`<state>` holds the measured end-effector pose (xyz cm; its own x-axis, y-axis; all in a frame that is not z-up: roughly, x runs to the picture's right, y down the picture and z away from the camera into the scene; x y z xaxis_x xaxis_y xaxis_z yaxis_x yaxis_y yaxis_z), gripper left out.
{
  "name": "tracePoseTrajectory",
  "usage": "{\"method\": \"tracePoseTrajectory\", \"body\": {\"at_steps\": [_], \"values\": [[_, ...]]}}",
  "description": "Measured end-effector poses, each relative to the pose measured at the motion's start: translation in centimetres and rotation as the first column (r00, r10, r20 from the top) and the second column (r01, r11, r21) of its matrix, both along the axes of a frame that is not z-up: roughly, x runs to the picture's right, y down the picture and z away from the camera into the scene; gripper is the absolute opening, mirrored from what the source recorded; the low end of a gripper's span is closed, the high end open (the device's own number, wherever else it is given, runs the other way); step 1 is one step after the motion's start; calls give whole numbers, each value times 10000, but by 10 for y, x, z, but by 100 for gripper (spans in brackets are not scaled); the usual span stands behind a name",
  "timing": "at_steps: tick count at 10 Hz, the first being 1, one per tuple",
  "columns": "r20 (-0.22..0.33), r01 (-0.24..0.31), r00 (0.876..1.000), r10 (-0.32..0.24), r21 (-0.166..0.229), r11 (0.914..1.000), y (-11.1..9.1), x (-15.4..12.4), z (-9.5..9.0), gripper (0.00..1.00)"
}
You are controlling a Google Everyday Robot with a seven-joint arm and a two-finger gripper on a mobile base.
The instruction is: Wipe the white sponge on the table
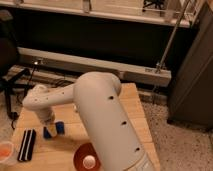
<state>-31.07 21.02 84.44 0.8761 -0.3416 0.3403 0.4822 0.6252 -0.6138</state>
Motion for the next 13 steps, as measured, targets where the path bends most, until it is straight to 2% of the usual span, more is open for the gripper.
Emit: {"method": "tracePoseTrajectory", "body": {"at_steps": [3, 7, 10, 13], "values": [[-695, -15, 9976, 13, -37, 10000, -18, 32, 18, 24], [-1808, -407, 9830, 330, -387, 9984, -16, 91, 25, 24], [-2464, -675, 9677, 540, -469, 9966, 2, 139, 8, 24], [-2670, -1007, 9602, 824, -554, 9934, 31, 159, -21, 24]]}}
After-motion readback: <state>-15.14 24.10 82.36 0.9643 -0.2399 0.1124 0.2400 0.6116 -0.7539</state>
